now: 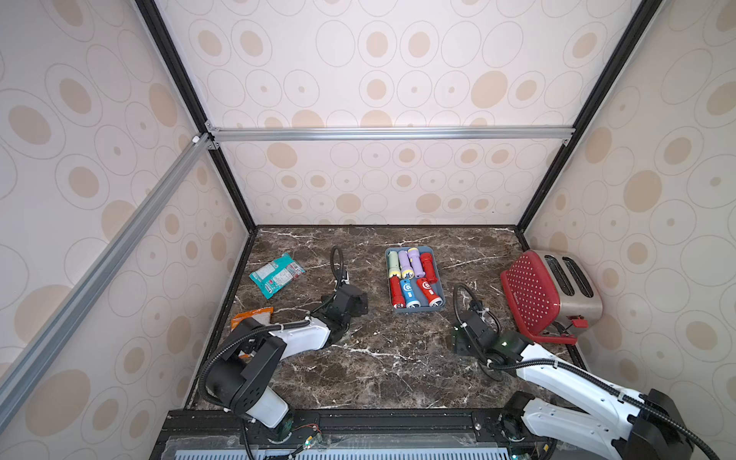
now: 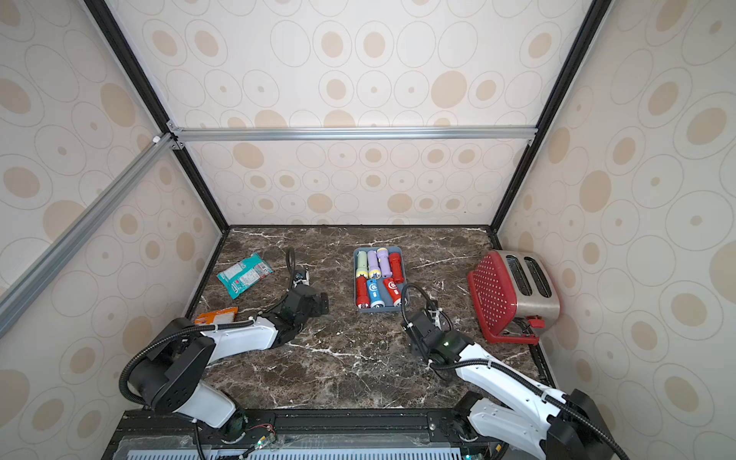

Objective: Put the flashlights into the storage boxes
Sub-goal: Reset both arms

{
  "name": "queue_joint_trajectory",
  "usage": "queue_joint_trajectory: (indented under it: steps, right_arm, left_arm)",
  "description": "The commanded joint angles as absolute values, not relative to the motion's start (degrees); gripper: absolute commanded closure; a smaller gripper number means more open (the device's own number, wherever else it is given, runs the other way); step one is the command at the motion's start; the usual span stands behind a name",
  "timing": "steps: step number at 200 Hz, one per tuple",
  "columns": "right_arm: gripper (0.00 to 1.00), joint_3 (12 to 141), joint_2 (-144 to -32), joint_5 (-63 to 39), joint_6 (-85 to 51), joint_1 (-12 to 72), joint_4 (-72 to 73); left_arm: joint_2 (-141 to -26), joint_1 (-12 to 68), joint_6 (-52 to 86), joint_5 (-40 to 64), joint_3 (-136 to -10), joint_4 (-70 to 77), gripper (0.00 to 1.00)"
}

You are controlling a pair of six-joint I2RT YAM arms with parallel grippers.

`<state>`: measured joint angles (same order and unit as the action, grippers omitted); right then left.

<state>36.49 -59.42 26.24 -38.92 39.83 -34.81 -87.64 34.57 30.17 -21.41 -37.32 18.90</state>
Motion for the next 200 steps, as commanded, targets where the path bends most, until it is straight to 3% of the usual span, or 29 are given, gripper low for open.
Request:
queue_joint_trajectory:
  steps: [1,35,55,81,126,200]
  right_arm:
    - [0.00,45.21,-62.57,31.57,-32.92,40.16,-37.10]
    - [0.00,58.34,-70.34,48.65,-13.88,40.02,-36.21]
    - [0.00,57.28,-73.39,60.61,0.20,37.22,-21.17]
    - [0.00,50.77,-70.57,51.97,4.22,28.97,-6.76]
    - [0.12,31.13,-69.49,35.38,11.18,20.63,23.98]
    - [0.08,32.42,-83.79,34.50,5.82,16.78,27.77]
  left_arm:
    - [-85.69,34.60,32.18,-19.32,-36.78,22.67,0.01]
    - [-86.22,34.45,33.64,-16.27,-37.05,22.22,0.01]
    - [-86.05,34.25,33.99,-16.34,-36.15,22.68,0.01]
    - [-86.13,33.86,34.11,-16.07,-36.25,22.18,0.01]
    - [-85.87,33.35,34.01,-17.49,-35.97,22.08,0.01]
    - [-86.30,32.90,34.54,-15.21,-35.80,23.01,0.01]
